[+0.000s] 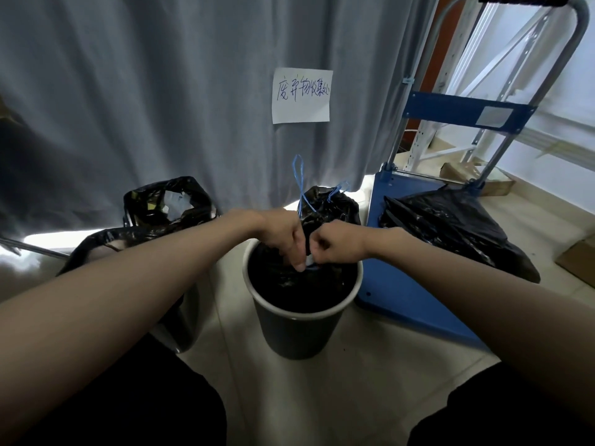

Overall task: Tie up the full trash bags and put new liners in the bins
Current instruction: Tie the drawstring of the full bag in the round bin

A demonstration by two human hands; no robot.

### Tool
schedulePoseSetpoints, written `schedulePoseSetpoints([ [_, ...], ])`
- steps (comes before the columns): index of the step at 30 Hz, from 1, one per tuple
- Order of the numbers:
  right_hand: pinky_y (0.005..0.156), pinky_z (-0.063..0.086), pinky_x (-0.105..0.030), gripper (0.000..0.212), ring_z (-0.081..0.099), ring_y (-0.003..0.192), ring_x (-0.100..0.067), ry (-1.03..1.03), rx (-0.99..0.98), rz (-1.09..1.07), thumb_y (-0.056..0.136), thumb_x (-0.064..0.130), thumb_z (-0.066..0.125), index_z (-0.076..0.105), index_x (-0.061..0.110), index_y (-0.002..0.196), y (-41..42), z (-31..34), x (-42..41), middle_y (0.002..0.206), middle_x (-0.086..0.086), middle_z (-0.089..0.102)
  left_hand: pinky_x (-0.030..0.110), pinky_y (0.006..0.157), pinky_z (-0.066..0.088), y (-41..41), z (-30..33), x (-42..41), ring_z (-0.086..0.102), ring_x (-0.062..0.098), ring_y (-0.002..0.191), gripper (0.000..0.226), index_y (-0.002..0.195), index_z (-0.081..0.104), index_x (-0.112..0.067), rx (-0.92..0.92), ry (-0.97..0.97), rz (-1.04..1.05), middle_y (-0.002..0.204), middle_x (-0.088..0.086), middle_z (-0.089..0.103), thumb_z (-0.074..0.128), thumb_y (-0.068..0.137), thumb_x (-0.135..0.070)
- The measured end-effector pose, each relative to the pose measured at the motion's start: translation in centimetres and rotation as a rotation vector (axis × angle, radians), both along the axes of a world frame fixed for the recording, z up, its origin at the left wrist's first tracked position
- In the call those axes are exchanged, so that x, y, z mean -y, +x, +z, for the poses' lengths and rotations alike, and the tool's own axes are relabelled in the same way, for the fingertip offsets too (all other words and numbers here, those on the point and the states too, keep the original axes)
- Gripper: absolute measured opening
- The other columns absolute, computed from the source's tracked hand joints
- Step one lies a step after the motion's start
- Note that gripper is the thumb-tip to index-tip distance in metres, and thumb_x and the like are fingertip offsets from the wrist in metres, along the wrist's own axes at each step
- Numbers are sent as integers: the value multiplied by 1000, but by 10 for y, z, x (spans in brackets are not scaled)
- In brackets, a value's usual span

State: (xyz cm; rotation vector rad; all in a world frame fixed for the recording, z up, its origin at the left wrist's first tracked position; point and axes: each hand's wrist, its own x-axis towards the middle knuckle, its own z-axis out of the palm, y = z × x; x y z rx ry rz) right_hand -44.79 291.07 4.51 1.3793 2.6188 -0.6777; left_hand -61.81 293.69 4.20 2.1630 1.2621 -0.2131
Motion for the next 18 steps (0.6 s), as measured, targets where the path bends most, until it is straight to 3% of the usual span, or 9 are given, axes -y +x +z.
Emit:
schedulePoseSetpoints([
  [3,73,49,-25,5,60,73,-12,-52,-60,-101,89,15,57,60,15,85,12,-2,-8,74,8,65,21,69,50,7,-8,3,60,2,66,20,78,79,-28,40,9,15,76,-6,75,87,61,-36],
  [8,68,48,-20,10,60,69,-8,-119,-29,-105,86,10,62,67,19,87,17,-4,-13,73,10,64,38,89,53,15,-21,12,68,21,83,24,79,79,-28,66,-46,-29,83,-2,76,86,61,-42],
  [10,67,47,-19,15,59,71,-8,-135,9,-81,83,7,62,70,19,89,16,-2,-13,73,9,63,38,85,53,18,-20,17,65,21,76,32,81,79,-24,126,-76,-20,85,5,75,85,61,-48],
  [12,73,51,-30,19,59,77,-13,-146,43,-75,81,4,63,71,16,93,16,-1,-14,77,5,64,34,78,52,20,-17,19,61,14,72,44,79,78,-22,146,-76,8,83,5,74,83,56,-59],
  [15,79,54,-39,22,58,79,-18,-160,77,-70,79,2,62,70,16,94,16,-3,-14,81,0,64,34,78,55,26,-14,25,65,12,75,61,74,74,-22,30,-42,5,74,-2,72,76,45,-76],
  [18,75,51,-36,24,56,76,-17,-180,96,-65,81,1,61,70,22,88,17,-3,-13,77,1,61,31,70,56,32,-19,33,65,10,76,49,71,70,-26,-131,105,-39,72,-11,68,79,49,-68],
])
